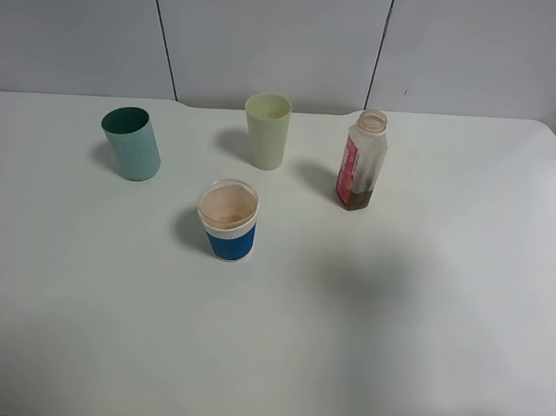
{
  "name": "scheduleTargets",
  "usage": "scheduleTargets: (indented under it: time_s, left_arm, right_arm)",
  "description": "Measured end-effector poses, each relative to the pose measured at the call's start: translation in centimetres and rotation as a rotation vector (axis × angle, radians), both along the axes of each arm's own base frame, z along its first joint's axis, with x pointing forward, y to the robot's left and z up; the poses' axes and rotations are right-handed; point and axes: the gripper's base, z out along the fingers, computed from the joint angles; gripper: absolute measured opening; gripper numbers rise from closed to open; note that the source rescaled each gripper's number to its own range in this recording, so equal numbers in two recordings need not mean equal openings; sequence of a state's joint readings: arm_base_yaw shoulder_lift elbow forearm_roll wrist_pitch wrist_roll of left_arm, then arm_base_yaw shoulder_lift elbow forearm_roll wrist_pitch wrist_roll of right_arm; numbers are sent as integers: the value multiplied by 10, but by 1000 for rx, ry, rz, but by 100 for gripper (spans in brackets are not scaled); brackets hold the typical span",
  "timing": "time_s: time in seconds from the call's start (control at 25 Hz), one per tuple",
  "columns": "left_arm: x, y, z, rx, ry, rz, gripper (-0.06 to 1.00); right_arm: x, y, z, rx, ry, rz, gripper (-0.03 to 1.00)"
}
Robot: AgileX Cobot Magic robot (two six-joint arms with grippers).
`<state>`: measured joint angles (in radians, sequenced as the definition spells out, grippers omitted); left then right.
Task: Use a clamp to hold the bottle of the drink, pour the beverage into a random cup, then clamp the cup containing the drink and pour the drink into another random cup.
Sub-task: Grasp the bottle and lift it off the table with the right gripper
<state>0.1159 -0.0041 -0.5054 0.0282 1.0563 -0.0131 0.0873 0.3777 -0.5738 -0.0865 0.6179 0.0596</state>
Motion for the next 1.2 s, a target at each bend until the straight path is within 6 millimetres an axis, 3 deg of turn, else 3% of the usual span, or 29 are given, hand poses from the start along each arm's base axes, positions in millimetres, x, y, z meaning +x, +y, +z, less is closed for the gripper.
scheduleTargets:
  time_s: [0.16,0.28,0.64,0.92,1.2]
  left_arm:
    - [0,0,0,0,0,0,100]
    - [0,0,0,0,0,0,100]
    - [0,0,0,0,0,0,100]
    - [0,0,0,0,0,0,100]
    - [0,0,0,0,0,0,100]
  right_arm:
    - [38,4,-5,-11,114,4,98]
    - [53,5,-10,-14,145,7,98]
    - [63,7,-7,-37,96,25,98]
    - [91,10,-26,-137,203,71,98]
    - [117,37,-42,-168,219,215,98]
